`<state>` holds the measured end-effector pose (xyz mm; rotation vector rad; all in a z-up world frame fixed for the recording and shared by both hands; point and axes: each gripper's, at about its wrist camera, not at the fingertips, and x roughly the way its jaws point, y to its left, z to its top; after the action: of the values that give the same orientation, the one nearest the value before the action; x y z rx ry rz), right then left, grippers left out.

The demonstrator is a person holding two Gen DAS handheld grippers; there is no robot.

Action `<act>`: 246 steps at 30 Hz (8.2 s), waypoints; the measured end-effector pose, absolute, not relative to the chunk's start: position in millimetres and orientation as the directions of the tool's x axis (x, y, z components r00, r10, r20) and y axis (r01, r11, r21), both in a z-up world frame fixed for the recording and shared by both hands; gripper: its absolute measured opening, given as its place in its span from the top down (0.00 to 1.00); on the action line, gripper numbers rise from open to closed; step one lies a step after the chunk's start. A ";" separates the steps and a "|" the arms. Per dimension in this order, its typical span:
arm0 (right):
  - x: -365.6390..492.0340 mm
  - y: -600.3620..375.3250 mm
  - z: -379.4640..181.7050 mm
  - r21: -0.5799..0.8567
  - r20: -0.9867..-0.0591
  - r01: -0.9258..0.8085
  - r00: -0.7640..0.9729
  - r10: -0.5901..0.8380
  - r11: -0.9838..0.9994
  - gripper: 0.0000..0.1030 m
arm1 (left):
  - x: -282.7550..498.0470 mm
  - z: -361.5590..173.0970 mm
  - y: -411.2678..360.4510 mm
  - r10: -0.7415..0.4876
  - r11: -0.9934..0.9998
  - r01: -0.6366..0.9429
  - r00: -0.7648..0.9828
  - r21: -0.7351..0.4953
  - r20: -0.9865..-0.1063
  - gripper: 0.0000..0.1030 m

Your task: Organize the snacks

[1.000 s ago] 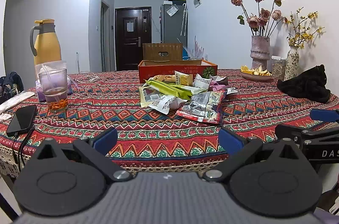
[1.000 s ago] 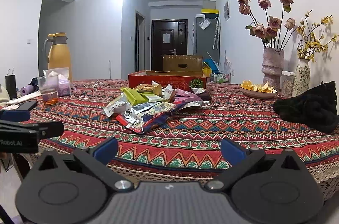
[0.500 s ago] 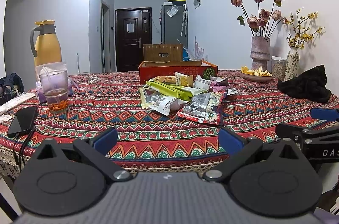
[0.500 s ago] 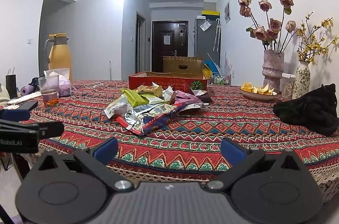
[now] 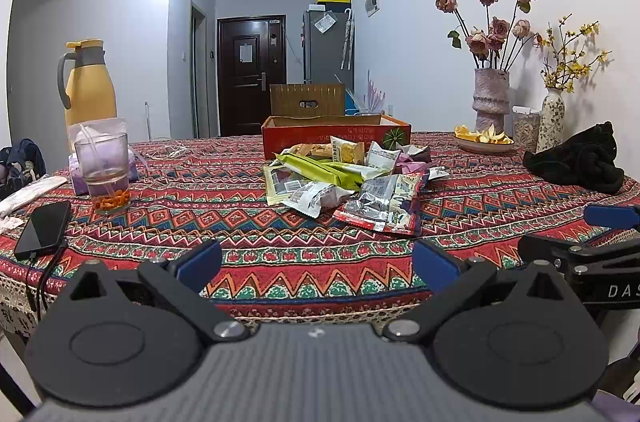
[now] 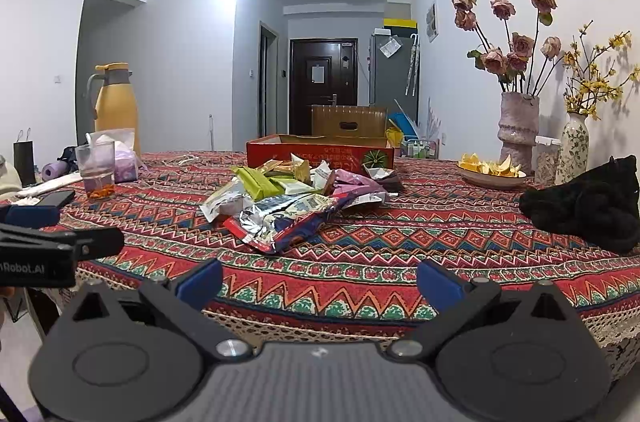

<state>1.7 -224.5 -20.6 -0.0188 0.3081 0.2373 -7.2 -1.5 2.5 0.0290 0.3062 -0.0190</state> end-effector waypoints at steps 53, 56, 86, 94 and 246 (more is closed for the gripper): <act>53.1 -219.5 -32.2 0.049 -0.377 -0.259 0.889 0.258 0.965 0.00 | 62.4 -15.1 20.6 -0.003 1.000 -0.005 0.895 -0.015 -0.446 0.00; 72.2 -215.6 -28.9 0.077 -0.396 -0.272 0.875 0.280 0.959 0.01 | 77.9 -13.3 21.9 -0.018 1.000 0.022 0.895 0.004 -0.445 0.02; 237.0 -142.6 -19.0 0.204 -0.542 -0.234 0.782 0.309 0.951 0.07 | 235.6 -16.1 62.6 -0.216 0.972 0.229 0.764 -0.058 -0.608 0.59; 236.8 -120.0 -26.2 0.003 -0.572 -0.234 0.797 0.193 0.972 0.17 | 206.2 -13.3 69.1 -0.133 0.989 0.140 0.771 -0.038 -0.623 0.59; 132.6 -244.7 -26.5 0.102 -0.413 -0.239 0.873 0.260 0.966 0.00 | 147.4 0.6 24.8 -0.067 0.997 0.032 0.849 -0.076 -0.525 0.00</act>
<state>132.6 -244.7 -26.5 0.0486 0.4380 0.2604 147.4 24.8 0.6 -0.0657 0.5549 -0.0524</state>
